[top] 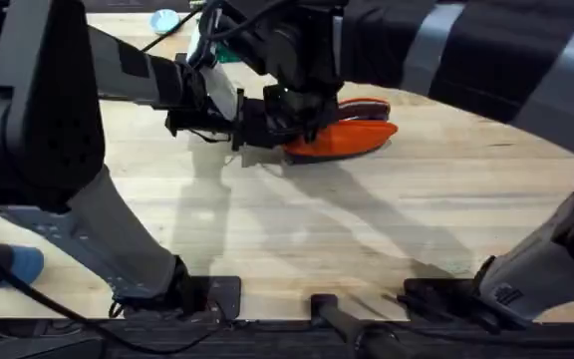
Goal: Unzip the bag, pick up the pens from the table one at a time and place them inside, then zip the bag closed.
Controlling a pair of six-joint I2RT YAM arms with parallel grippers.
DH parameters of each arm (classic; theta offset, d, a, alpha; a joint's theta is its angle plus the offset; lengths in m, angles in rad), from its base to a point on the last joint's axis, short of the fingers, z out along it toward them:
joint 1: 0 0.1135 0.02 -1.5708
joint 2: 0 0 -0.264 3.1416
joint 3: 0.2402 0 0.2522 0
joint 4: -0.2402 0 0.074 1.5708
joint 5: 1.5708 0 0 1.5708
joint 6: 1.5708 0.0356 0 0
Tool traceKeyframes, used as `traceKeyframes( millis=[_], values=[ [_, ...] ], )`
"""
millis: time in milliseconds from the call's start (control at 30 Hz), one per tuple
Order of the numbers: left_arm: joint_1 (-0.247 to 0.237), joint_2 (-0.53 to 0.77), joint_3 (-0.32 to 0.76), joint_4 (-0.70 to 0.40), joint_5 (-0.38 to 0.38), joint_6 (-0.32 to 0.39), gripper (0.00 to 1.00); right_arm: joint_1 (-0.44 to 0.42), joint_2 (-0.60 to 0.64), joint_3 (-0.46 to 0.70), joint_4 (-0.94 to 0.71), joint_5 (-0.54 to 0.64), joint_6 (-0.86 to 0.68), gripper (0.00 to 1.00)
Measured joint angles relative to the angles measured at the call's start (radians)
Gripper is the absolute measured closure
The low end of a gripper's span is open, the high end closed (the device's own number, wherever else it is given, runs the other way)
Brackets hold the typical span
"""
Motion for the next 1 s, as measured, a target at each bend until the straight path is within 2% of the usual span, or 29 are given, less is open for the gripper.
traceKeyframes(
  millis=[300, 1000],
  values=[
    [0.0, 0.0, 0.0, 0.0, 0.0, 0.0, 0.956, -0.005, 0.0, 0.0, -0.042, 0.0, -0.045, 0.971],
    [0.0, 0.0, 0.0, 0.0, -0.007, -0.041, 0.958, -0.061, 0.0, 0.001, -0.075, -0.008, 0.013, 0.968]
  ],
)
